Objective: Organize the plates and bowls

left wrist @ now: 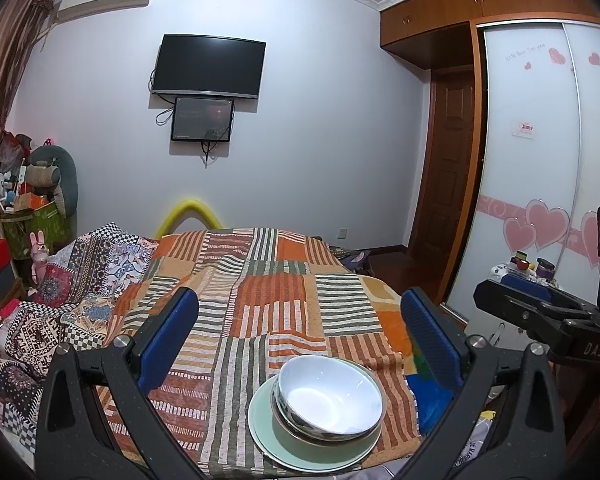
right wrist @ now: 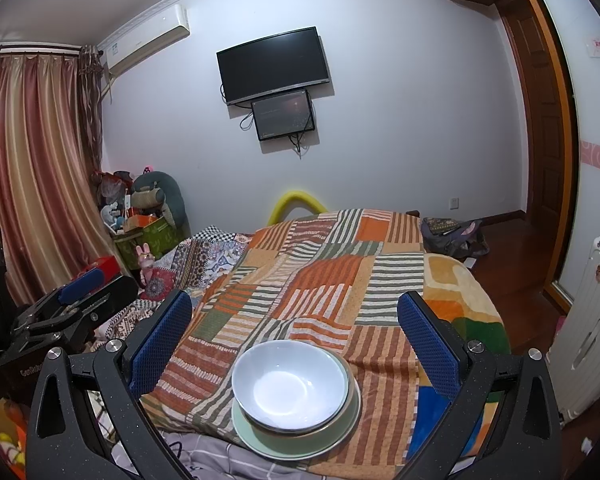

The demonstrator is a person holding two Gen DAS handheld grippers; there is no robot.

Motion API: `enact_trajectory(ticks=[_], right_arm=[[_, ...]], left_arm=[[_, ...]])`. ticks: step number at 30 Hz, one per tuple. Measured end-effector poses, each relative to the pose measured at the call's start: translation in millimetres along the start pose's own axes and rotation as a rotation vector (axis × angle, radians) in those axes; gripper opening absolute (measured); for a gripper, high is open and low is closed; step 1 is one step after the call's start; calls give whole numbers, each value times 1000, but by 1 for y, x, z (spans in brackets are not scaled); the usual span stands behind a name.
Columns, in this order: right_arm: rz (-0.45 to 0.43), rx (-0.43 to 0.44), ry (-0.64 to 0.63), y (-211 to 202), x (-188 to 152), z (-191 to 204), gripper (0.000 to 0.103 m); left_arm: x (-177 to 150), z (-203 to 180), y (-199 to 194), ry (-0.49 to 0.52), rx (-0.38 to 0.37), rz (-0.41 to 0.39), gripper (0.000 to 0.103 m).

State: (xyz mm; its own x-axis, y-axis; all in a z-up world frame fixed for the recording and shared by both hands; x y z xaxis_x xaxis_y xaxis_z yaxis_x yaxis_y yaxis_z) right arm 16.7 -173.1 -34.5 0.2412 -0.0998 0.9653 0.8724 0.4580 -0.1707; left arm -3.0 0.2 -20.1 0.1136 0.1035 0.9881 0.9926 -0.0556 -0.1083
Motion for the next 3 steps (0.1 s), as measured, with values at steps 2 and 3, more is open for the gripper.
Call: enact_trajectory(ticks=[2,3], right_arm=[[0,-1,-1,0,0,1,102],[1,-1,-2,0,-1,1,102]], left_arm=[[0,1,0,-3,0,2,103],[0,2,1,-6,3,3,103]])
Point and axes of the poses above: each gripper's, at about its wrist camera, not at the fingertips, and y roughly the way its jaws point, z to its left, x to its top, the point moved 3 cm from there along y, roughly the way its jaws point, and after that the axes turned 10 degrees about -z, right-handed, at the moved point
